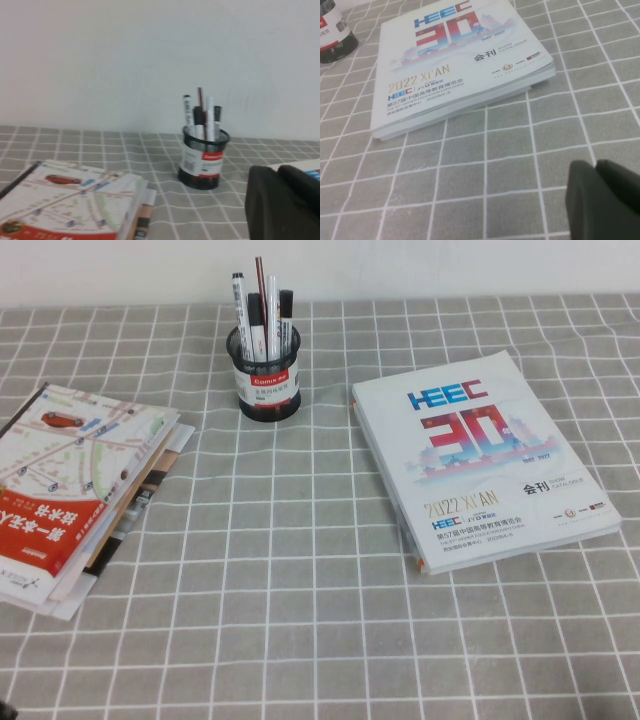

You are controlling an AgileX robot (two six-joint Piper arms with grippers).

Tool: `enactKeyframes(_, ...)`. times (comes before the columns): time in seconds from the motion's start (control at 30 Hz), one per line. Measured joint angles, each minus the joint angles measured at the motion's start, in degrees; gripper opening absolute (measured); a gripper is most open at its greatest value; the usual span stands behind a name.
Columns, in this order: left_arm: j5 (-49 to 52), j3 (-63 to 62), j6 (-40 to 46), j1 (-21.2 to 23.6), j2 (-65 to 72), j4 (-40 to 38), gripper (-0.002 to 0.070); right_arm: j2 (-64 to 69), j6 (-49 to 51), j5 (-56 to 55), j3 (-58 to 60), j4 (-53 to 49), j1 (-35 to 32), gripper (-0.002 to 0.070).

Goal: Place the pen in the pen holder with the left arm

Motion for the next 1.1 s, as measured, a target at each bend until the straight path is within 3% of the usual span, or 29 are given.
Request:
enactKeyframes(0.13,0.00,5.10,9.18,4.61,-7.57,-9.09,0.0000,0.00,0.00,0.00,0.00,0.00,0.12,-0.0015)
enactKeyframes(0.3,0.59,9.44,12.31,8.80,-12.34,-14.02,0.0000,0.00,0.00,0.00,0.00,0.00,0.12,-0.0015)
enactKeyframes(0.8,22.12,9.66,15.17,9.02,-12.48,-14.97,0.0000,0.00,0.00,0.00,0.00,0.00,0.12,-0.0015)
enactKeyframes(1.1,22.67,9.70,15.17,9.02,-12.48,-14.97,0.0000,0.00,0.00,0.00,0.00,0.00,0.12,-0.0015)
